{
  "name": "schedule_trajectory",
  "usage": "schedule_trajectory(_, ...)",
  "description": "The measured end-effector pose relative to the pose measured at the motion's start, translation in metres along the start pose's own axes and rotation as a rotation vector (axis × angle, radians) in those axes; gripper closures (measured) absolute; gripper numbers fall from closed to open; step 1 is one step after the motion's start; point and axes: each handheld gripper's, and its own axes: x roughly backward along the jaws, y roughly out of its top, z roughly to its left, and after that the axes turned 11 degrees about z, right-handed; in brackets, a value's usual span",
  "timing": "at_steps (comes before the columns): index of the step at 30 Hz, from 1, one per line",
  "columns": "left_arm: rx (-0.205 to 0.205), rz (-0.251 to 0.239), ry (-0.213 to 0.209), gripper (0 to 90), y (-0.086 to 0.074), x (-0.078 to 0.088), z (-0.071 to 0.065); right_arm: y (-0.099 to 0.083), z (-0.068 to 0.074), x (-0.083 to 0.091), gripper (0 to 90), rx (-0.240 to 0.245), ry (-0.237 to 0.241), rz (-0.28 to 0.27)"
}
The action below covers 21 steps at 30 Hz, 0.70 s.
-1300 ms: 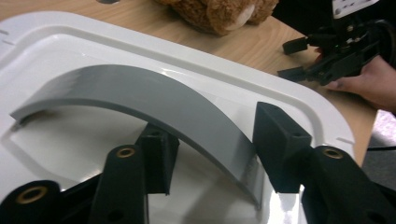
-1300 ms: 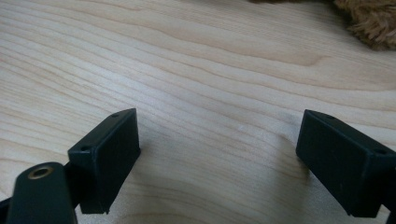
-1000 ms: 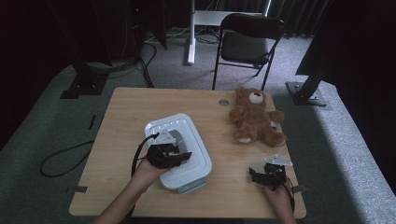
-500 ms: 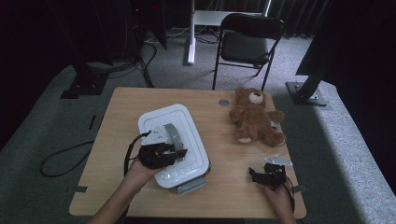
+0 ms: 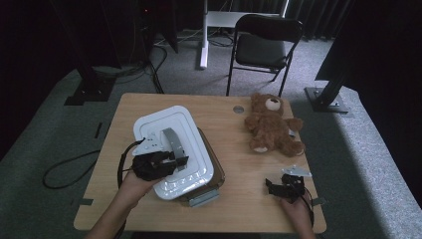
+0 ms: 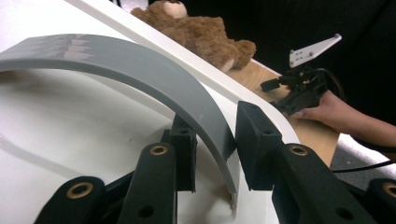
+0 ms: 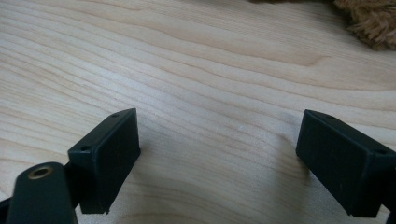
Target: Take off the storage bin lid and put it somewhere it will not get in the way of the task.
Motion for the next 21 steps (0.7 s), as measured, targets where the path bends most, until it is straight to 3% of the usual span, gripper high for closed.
schedule_trajectory(21,0.049,-0.033,0.064,70.4,-0.028,0.053,0.024,0.000,0.000,0.000,12.6,0.000,0.000,0.000)
